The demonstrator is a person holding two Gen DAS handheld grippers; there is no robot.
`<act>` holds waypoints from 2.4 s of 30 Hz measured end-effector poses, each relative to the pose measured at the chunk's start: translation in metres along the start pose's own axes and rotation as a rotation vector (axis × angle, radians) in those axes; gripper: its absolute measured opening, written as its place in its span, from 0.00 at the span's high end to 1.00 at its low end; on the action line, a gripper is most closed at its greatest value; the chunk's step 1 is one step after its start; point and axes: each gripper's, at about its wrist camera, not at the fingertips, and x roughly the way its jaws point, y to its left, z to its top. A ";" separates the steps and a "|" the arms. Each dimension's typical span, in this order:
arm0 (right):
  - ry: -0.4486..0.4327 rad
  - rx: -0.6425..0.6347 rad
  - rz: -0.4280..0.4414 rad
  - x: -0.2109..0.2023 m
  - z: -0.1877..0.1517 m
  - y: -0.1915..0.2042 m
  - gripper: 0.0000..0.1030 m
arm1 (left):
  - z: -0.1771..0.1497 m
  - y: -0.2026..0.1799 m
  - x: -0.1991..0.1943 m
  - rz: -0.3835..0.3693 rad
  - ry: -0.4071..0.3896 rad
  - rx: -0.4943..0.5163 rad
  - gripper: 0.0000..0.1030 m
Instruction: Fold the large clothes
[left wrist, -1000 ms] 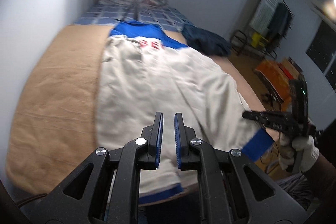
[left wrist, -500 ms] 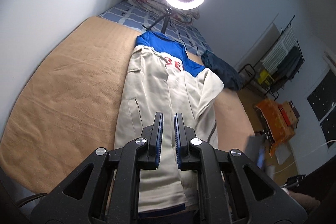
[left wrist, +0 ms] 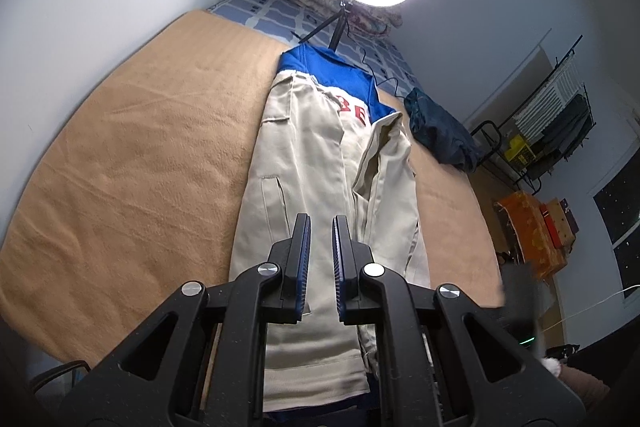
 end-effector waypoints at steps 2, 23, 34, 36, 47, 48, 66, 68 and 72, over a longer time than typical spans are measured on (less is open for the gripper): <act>-0.057 0.020 0.019 -0.021 0.003 -0.007 0.46 | -0.002 -0.002 0.003 -0.002 0.010 0.001 0.93; -0.226 0.470 -0.273 -0.009 0.168 -0.252 0.43 | -0.095 -0.071 0.103 -0.126 0.422 0.128 0.92; -0.155 0.459 -0.363 0.034 0.206 -0.279 0.95 | -0.138 -0.091 0.133 -0.155 0.559 0.217 0.92; -0.177 0.435 -0.367 0.029 0.212 -0.271 0.96 | -0.142 -0.092 0.133 -0.155 0.558 0.228 0.92; -0.123 0.311 -0.392 0.102 0.249 -0.245 1.00 | -0.156 -0.109 0.139 -0.155 0.561 0.254 0.92; -0.115 0.306 -0.397 0.109 0.249 -0.245 0.99 | -0.157 -0.110 0.140 -0.155 0.562 0.256 0.92; -0.197 0.295 -0.201 0.021 0.129 -0.183 0.80 | -0.139 -0.103 0.078 -0.186 0.385 0.308 0.92; -0.169 0.277 -0.217 0.037 0.122 -0.172 0.80 | -0.131 -0.091 0.069 -0.174 0.355 0.296 0.92; -0.134 0.140 -0.323 0.072 0.097 -0.150 0.81 | -0.111 -0.058 0.050 -0.133 0.273 0.224 0.88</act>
